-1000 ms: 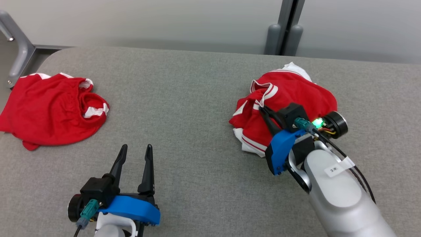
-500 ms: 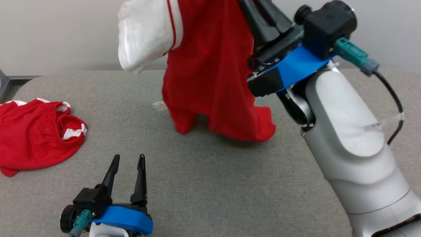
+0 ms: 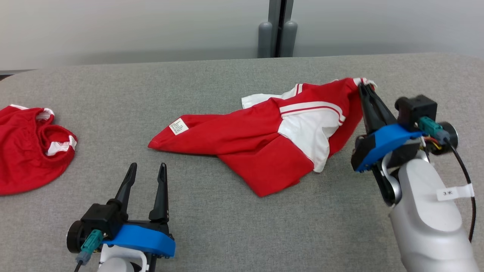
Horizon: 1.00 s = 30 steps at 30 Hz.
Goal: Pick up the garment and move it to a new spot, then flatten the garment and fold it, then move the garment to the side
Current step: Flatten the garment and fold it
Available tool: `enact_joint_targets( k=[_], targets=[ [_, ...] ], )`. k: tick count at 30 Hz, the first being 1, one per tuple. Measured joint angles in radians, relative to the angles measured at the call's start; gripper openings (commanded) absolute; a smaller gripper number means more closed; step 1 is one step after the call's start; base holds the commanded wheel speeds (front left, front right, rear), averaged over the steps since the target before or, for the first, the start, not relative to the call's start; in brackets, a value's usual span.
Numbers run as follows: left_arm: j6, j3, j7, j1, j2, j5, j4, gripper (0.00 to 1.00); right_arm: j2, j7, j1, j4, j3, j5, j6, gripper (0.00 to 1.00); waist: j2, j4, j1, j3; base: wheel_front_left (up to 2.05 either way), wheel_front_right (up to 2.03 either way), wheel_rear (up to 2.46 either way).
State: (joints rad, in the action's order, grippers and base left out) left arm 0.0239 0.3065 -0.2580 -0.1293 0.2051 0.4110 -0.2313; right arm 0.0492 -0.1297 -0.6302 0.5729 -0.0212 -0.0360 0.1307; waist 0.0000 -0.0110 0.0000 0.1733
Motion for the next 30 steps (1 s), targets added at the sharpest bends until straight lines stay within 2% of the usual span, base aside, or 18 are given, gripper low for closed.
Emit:
enact_joint_targets(
  k=[7,8,9,13,17,20,25,30],
  targets=[
    [-0.004,0.0,0.0,-0.018,0.01,0.0,0.0,1.0,0.014,-0.022,0.046,0.115,0.194,0.07,0.0,0.0,0.0,-0.001,0.0,0.029,0.0,0.0,0.0],
    [-0.004,0.0,0.0,-0.018,0.012,0.0,0.0,1.0,0.015,-0.023,0.042,0.138,0.22,0.071,0.0,0.11,0.0,-0.001,0.0,0.032,0.0,0.0,0.0],
    [-0.004,0.001,0.001,-0.019,0.013,0.0,0.0,1.0,0.019,-0.022,0.037,0.164,0.238,0.072,0.0,1.0,0.0,-0.001,0.0,0.035,0.0,0.0,0.0],
    [-0.003,0.002,0.001,-0.026,0.015,0.0,-0.001,1.0,0.02,-0.03,-0.007,0.227,0.281,0.091,0.0,1.0,0.0,-0.001,0.0,0.038,0.0,0.0,0.0],
    [0.002,0.004,0.001,-0.026,0.017,0.0,-0.004,1.0,0.016,0.019,-0.019,0.248,0.288,0.114,0.0,1.0,0.0,-0.006,0.0001,0.027,0.0,0.0,0.0],
    [0.004,0.009,0.001,-0.019,0.014,0.003,-0.007,1.0,0.009,0.048,-0.003,0.209,0.223,0.079,0.0,1.0,0.0,-0.008,0.0,0.01,0.0,0.0,0.0],
    [0.007,0.016,0.001,-0.014,0.01,0.007,-0.007,1.0,0.0,0.142,0.124,0.116,0.024,-0.121,0.0,1.0,0.0,-0.013,0.0,-0.007,0.0,0.0,0.0],
    [0.011,0.021,0.001,-0.016,0.012,0.007,0.0,1.0,0.0,0.19,0.196,0.05,-0.018,-0.198,0.0,1.0,0.0,-0.011,0.0,0.002,0.0,0.0,0.0]
  ],
)
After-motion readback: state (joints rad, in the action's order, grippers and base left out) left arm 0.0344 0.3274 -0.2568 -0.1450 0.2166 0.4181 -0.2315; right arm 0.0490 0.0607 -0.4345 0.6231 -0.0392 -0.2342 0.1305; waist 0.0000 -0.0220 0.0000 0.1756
